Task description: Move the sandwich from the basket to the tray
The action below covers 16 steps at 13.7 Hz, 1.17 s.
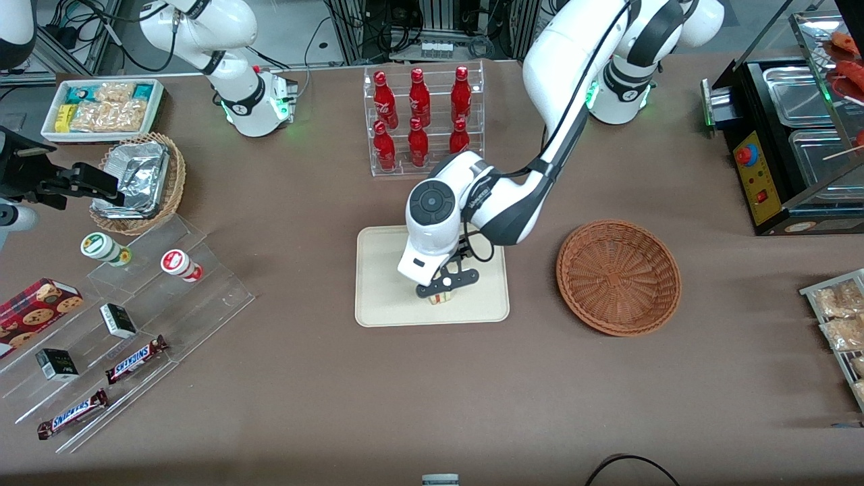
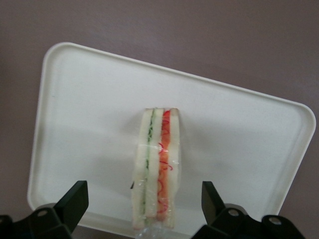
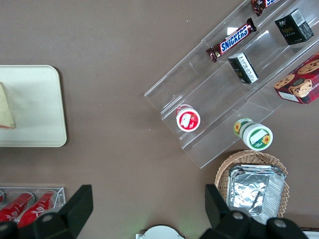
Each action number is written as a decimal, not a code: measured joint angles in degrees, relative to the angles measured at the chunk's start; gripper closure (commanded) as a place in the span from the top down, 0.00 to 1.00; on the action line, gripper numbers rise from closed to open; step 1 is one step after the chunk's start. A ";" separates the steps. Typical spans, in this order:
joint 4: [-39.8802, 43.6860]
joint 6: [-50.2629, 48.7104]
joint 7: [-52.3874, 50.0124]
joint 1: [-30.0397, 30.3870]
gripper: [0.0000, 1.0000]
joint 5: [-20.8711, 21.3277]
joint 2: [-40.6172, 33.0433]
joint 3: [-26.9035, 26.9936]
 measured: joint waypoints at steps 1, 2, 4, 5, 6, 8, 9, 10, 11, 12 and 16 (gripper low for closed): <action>0.67 -0.89 0.15 0.49 1.00 0.04 -0.33 0.07; 1.21 -1.37 0.21 1.01 1.00 0.09 -0.85 0.21; 1.58 -4.95 0.41 2.60 1.00 0.13 -3.18 0.56; 1.60 -7.61 0.73 3.63 1.00 0.20 -4.64 0.71; 1.49 -9.34 1.71 4.78 1.00 0.40 -5.88 0.91; -0.25 -10.12 6.75 7.44 1.00 1.50 -8.04 1.15; -1.90 -10.15 9.33 8.89 1.00 1.83 -9.24 1.21; -3.87 -10.15 11.86 10.40 1.00 1.95 -10.68 1.26; -5.96 -10.15 14.69 11.91 1.00 1.96 -12.37 1.29; -7.95 -10.16 17.37 13.36 1.00 1.97 -14.19 1.33; -15.58 -10.35 27.43 18.67 1.00 1.97 -21.59 1.37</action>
